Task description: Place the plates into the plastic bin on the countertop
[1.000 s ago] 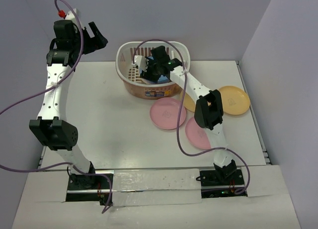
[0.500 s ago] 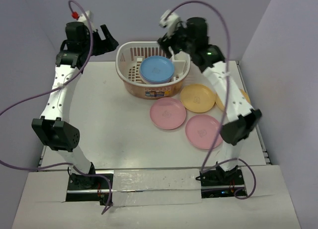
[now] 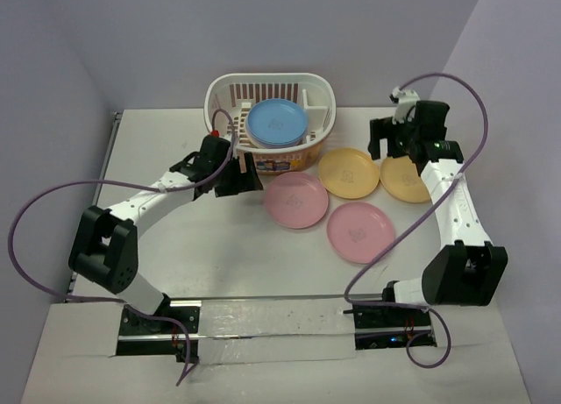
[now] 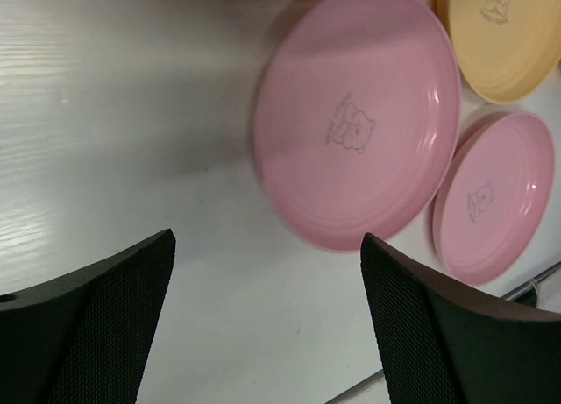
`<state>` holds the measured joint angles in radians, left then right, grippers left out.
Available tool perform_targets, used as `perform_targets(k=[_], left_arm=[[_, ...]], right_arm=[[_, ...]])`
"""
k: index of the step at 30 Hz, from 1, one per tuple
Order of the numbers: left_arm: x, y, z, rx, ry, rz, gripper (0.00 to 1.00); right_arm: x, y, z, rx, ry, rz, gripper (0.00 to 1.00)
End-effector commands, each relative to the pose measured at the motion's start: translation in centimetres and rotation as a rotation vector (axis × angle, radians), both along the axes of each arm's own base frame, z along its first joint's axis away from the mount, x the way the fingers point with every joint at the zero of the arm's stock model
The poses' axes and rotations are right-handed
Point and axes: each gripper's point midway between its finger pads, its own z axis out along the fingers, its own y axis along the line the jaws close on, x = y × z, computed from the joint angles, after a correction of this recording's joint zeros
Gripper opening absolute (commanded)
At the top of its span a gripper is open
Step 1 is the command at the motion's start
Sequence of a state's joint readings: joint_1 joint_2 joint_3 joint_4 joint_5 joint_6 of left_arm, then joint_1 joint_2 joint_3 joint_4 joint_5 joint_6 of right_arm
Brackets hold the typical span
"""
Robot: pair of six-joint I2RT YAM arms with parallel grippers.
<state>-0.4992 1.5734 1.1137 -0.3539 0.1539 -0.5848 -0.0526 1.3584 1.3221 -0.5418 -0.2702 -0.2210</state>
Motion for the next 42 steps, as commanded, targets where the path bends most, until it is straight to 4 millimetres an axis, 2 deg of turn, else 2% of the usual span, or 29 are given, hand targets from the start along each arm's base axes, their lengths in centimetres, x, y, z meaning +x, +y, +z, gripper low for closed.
perform_targets(k=[1, 4, 7, 10, 12, 14, 16, 21, 23, 25, 26, 29, 34, 39, 40, 42], left_arm=[[0.9, -3.3, 1.1, -0.09, -0.042, 0.013, 0.92], [0.5, -4.0, -0.5, -0.075, -0.023, 0.019, 0.92], [0.6, -4.2, -1.6, -0.054, -0.018, 0.027, 0.91], [1.1, -4.4, -3.9, -0.009, 0.011, 0.037, 0.88], [1.4, -4.4, -5.0, 0.021, 0.023, 0.043, 0.84], [1.6, -4.5, -5.6, 0.031, 0.032, 0.045, 0.82], [1.7, -4.6, -7.0, 0.049, 0.057, 0.041, 0.79], [2.1, -5.3, -8.5, 0.06, 0.072, 0.01, 0.72], [2.3, -5.3, -9.1, 0.076, 0.076, 0.005, 0.66], [2.2, -4.9, -9.7, 0.1, 0.086, 0.01, 0.62], [2.2, -4.7, -10.0, 0.113, 0.089, 0.009, 0.53], [1.5, -4.2, -10.7, 0.152, 0.086, -0.005, 0.43], [0.4, -3.8, -11.9, 0.191, 0.103, -0.031, 0.44], [-0.5, -3.4, -14.0, 0.218, 0.167, -0.032, 0.42], [-0.6, -3.5, -14.0, 0.209, 0.167, -0.034, 0.39], [-1.4, -3.2, -14.2, 0.198, 0.176, -0.03, 0.24]], right_arm=[[-1.2, -3.3, -2.7, 0.038, 0.078, -0.146, 1.0], [-1.3, -3.9, -4.4, 0.053, 0.129, -0.176, 1.0], [-1.5, -3.7, -5.0, 0.066, 0.148, -0.167, 1.0], [-2.9, -2.9, -6.6, 0.09, 0.219, -0.141, 1.0], [-4.5, -2.3, -8.3, 0.106, 0.278, -0.128, 1.0], [-5.6, -2.1, -9.2, 0.109, 0.307, -0.116, 1.0], [-7.5, -1.8, -11.3, 0.107, 0.371, -0.098, 1.0], [-10.3, -2.4, -14.1, 0.056, 0.458, -0.077, 1.0], [-11.0, -3.0, -15.0, 0.019, 0.48, -0.073, 1.0], [-11.2, -3.7, -15.4, -0.005, 0.489, -0.077, 1.0], [-11.4, -4.0, -16.0, -0.02, 0.505, -0.075, 1.0], [-11.6, -5.0, -16.7, -0.029, 0.531, -0.083, 1.0], [-11.6, -5.2, -17.2, -0.019, 0.557, -0.043, 1.0], [-11.8, -5.2, -17.4, -0.027, 0.571, -0.021, 1.0], [-11.8, -5.2, -17.4, -0.031, 0.571, -0.019, 1.0], [-11.9, -5.4, -17.2, -0.043, 0.567, -0.016, 1.0]])
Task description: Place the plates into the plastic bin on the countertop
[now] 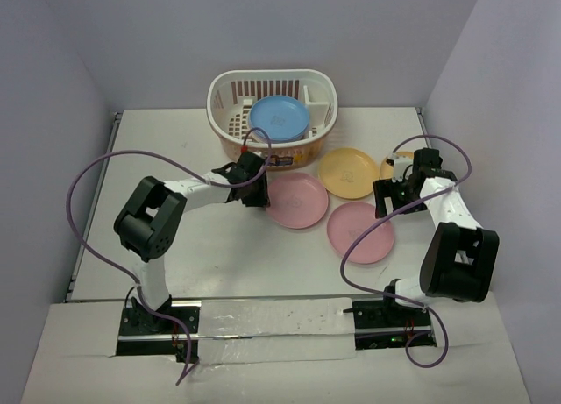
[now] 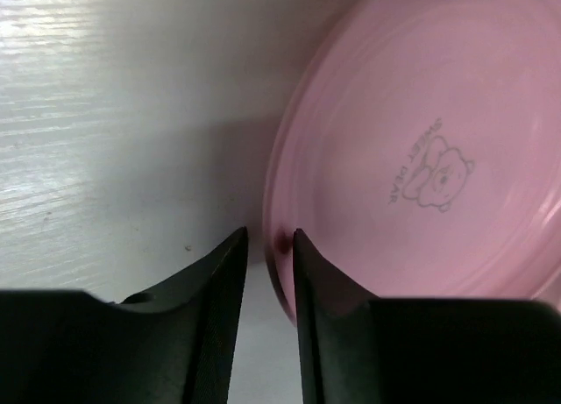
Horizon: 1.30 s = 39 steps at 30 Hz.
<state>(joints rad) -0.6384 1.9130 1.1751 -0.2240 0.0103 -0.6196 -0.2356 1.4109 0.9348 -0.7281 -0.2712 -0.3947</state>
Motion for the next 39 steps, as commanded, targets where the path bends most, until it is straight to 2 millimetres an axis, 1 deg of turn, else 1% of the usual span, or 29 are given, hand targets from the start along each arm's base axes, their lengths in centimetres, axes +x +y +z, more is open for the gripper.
perform_targets(k=[1, 2, 3, 4, 7, 8, 9, 10, 11, 12, 13, 16, 17, 19, 20, 21, 22, 23, 25, 26, 28, 29, 30, 31, 32, 33, 34, 36, 39], left_arm=[[-2.0, 1.3, -3.5, 0.031, 0.09, -0.001, 0.16], [-2.0, 1.4, -2.7, 0.02, 0.072, 0.001, 0.04], [-2.1, 1.5, -2.0, 0.009, 0.058, 0.004, 0.0], [-2.1, 1.6, -1.2, -0.003, 0.037, 0.006, 0.0], [-2.5, 2.1, 2.7, -0.043, -0.052, -0.011, 0.0], [-2.5, 2.5, 3.5, -0.032, -0.075, -0.018, 0.0], [-2.4, 2.6, 5.5, -0.047, -0.118, -0.025, 0.0], [-2.6, 2.9, 6.9, -0.041, -0.141, -0.044, 0.0], [-2.7, 3.1, 7.3, -0.026, -0.146, -0.061, 0.0], [-2.7, 3.3, 8.5, -0.025, -0.166, -0.074, 0.0], [-2.6, 3.7, 10.2, -0.021, -0.203, -0.094, 0.0], [-2.4, 4.5, 13.1, 0.003, -0.278, -0.154, 0.0], [-2.6, 4.8, 13.6, 0.006, -0.287, -0.165, 0.0], [-3.2, 5.5, 15.4, -0.039, -0.311, -0.194, 0.0], [-3.5, 5.9, 15.8, -0.054, -0.315, -0.203, 0.0], [-3.5, 6.7, 16.8, -0.084, -0.328, -0.2, 0.0], [-3.3, 7.6, 17.3, -0.09, -0.343, -0.186, 0.0], [-3.2, 8.2, 17.9, -0.1, -0.355, -0.186, 0.0], [-2.9, 9.2, 19.2, -0.126, -0.378, -0.192, 0.0], [-2.6, 9.9, 20.3, -0.143, -0.396, -0.19, 0.0], [-1.6, 11.5, 23.3, -0.159, -0.458, -0.176, 0.0], [-1.1, 12.2, 24.2, -0.153, -0.48, -0.159, 0.0], [-0.7, 12.4, 25.5, -0.149, -0.511, -0.152, 0.0], [0.5, 12.9, 27.4, -0.136, -0.558, -0.124, 0.0], [1.8, 13.7, 29.5, -0.12, -0.609, -0.085, 0.0], [3.1, 14.4, 31.0, -0.105, -0.642, -0.048, 0.0], [4.6, 14.9, 31.5, -0.094, -0.652, -0.014, 0.0], [7.0, 15.3, 34.2, -0.108, -0.709, 0.051, 0.0], [12.3, 15.5, 33.9, -0.105, -0.7, 0.147, 0.0]], right_arm=[[0.4, -0.4, 0.9, -0.017, -0.025, 0.032, 1.0], [0.2, -0.3, 0.9, -0.014, -0.025, 0.042, 1.0], [-0.1, -0.1, 0.8, -0.006, -0.023, 0.054, 1.0], [-0.2, 0.1, 0.7, 0.003, -0.019, 0.061, 1.0], [-1.1, 0.6, -0.2, 0.024, 0.013, 0.097, 1.0], [-1.2, 0.6, -0.5, 0.024, 0.017, 0.104, 1.0], [-1.5, 0.6, -0.8, 0.021, 0.026, 0.118, 1.0], [-1.7, 0.6, -1.1, 0.019, 0.032, 0.123, 1.0], [-1.7, 0.6, -1.2, 0.018, 0.036, 0.126, 1.0], [-1.7, 0.4, -1.5, 0.01, 0.044, 0.128, 1.0], [-1.6, 0.2, -1.8, 0.0, 0.045, 0.125, 1.0], [-1.3, -0.3, -2.7, -0.017, 0.066, 0.113, 1.0], [-1.1, -0.3, -2.8, -0.013, 0.069, 0.112, 0.99], [-0.9, 0.1, -3.6, 0.024, 0.11, 0.112, 0.9], [-0.7, 0.4, -3.8, 0.047, 0.119, 0.117, 0.85], [-0.6, 0.5, -4.1, 0.06, 0.138, 0.118, 0.79], [-0.4, 0.6, -4.1, 0.069, 0.142, 0.119, 0.76], [-0.3, 0.6, -4.3, 0.078, 0.154, 0.12, 0.71], [-0.2, 0.7, -4.9, 0.091, 0.18, 0.12, 0.59], [-0.1, 0.7, -5.1, 0.098, 0.187, 0.121, 0.51], [0.2, 0.8, -5.1, 0.106, 0.191, 0.124, 0.34], [0.3, 0.8, -5.0, 0.109, 0.191, 0.127, 0.26], [0.3, 0.9, -5.0, 0.109, 0.191, 0.128, 0.24], [0.2, 0.9, -4.8, 0.111, 0.186, 0.133, 0.16], [0.1, 1.0, -4.5, 0.114, 0.179, 0.138, 0.06], [-0.2, 1.2, -4.1, 0.121, 0.173, 0.145, 0.0], [-0.6, 1.5, -3.8, 0.134, 0.171, 0.154, 0.0], [-0.7, 1.9, -2.2, 0.137, 0.123, 0.172, 0.0], [-1.2, 2.8, 1.0, 0.153, 0.042, 0.202, 0.0]])
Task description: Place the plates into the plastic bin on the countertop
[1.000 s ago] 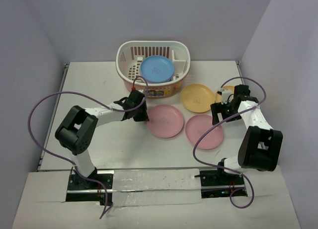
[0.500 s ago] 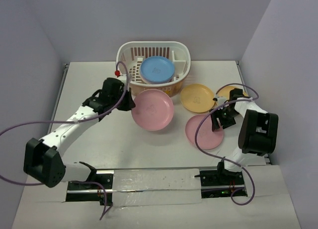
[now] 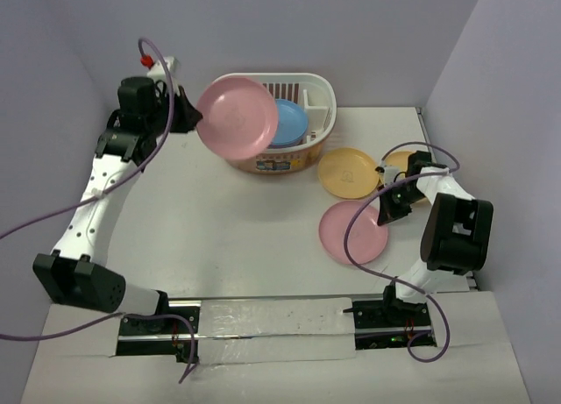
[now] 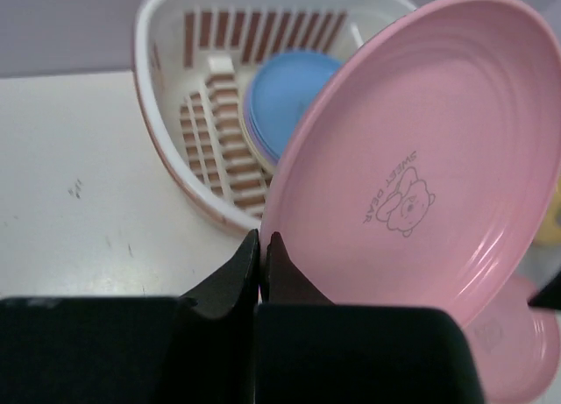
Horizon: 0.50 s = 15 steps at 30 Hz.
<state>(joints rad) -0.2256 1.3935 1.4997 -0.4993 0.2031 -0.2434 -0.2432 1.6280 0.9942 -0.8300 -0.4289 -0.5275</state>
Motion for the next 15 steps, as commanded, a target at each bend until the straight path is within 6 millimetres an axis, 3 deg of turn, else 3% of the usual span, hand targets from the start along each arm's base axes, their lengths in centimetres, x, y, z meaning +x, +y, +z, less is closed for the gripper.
perform_targets(k=[1, 2, 3, 4, 5, 6, 7, 10, 13, 15], left_arm=[[8.1, 0.6, 2.9, -0.062, -0.08, 0.146, 0.0], [9.3, 0.3, 3.3, -0.076, -0.084, 0.157, 0.0], [10.6, 0.0, 4.9, -0.108, -0.11, 0.167, 0.0], [12.0, -0.3, 4.2, -0.114, -0.091, 0.174, 0.0], [14.0, -0.8, 2.1, -0.115, -0.047, 0.178, 0.0], [15.6, -1.2, 3.2, -0.141, -0.07, 0.183, 0.0], [15.9, -1.3, 3.4, -0.146, -0.074, 0.184, 0.0], [20.0, -2.7, -1.2, -0.161, -0.002, 0.198, 0.0], [21.1, -4.1, -2.8, -0.151, 0.003, 0.192, 0.0], [21.6, -5.5, -4.5, -0.147, 0.009, 0.175, 0.0]], right_arm=[[-0.1, 0.6, 5.4, -0.002, -0.169, 0.047, 0.0], [-0.1, 0.9, 6.2, 0.01, -0.191, 0.052, 0.0], [0.1, 1.3, 7.4, 0.028, -0.223, 0.06, 0.0], [0.4, 1.5, 8.9, 0.033, -0.261, 0.066, 0.0], [0.1, 1.9, 10.4, 0.044, -0.292, 0.073, 0.0], [0.3, 2.4, 12.1, 0.061, -0.335, 0.082, 0.0], [0.7, 2.6, 13.1, 0.073, -0.366, 0.089, 0.0], [2.2, 3.4, 18.8, 0.105, -0.519, 0.06, 0.0], [3.9, 3.8, 22.9, 0.133, -0.614, -0.001, 0.0], [6.3, 3.6, 26.7, 0.132, -0.734, -0.063, 0.0]])
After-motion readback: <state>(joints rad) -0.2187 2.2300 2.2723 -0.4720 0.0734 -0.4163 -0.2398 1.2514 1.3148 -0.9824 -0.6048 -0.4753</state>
